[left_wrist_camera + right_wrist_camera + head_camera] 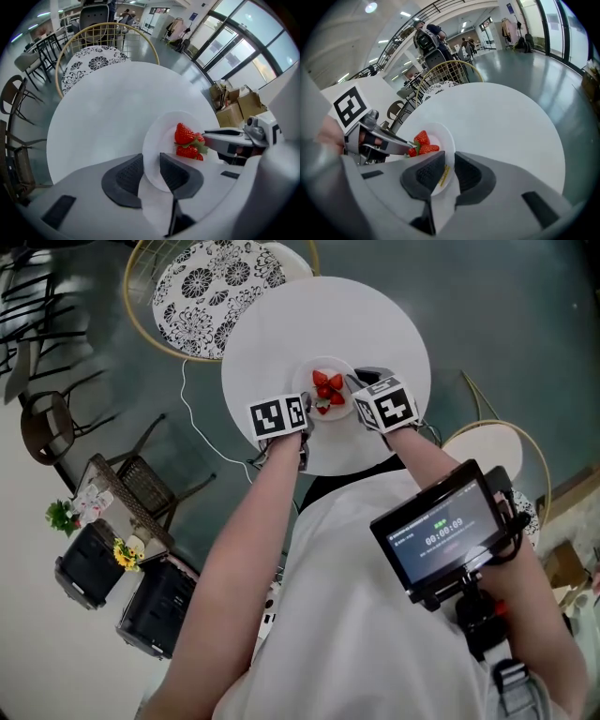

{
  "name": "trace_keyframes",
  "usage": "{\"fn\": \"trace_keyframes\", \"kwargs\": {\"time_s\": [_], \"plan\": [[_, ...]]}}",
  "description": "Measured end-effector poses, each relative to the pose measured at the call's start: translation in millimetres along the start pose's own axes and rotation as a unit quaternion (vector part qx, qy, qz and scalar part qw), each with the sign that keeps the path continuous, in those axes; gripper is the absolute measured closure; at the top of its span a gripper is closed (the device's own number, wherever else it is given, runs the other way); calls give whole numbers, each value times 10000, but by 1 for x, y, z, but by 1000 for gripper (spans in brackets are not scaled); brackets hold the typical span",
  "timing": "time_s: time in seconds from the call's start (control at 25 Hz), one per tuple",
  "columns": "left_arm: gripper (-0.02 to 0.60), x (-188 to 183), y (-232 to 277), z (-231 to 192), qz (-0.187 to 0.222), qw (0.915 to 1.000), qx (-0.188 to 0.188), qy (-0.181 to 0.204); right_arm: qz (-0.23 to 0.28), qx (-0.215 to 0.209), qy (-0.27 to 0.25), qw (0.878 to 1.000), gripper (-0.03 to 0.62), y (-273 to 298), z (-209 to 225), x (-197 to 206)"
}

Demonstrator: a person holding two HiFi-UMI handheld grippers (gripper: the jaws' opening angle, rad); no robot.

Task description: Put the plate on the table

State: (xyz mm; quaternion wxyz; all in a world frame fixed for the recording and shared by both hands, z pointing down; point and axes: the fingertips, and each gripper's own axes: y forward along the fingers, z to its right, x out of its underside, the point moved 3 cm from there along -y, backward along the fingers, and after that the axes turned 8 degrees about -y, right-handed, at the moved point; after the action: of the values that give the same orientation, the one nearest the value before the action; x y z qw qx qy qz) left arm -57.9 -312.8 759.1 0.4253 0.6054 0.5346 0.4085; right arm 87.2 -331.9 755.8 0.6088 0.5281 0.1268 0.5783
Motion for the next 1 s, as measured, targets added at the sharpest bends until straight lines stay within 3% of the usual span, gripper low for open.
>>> {"fn": "trace_keyframes", "kwargs": {"time_s": [0.4, 0.68, 1.0], "plan": [[477, 2, -1, -6, 81, 9998, -126, 143, -166, 254, -751, 9967, 513, 8, 3, 0], [477, 0, -9, -18, 349, 9991, -182, 178, 154, 342, -497, 9981, 514, 6, 11, -8], [479, -8, -21, -12, 1143, 9917, 474, 358, 472, 452, -299, 9974, 517, -2, 22, -14]]}}
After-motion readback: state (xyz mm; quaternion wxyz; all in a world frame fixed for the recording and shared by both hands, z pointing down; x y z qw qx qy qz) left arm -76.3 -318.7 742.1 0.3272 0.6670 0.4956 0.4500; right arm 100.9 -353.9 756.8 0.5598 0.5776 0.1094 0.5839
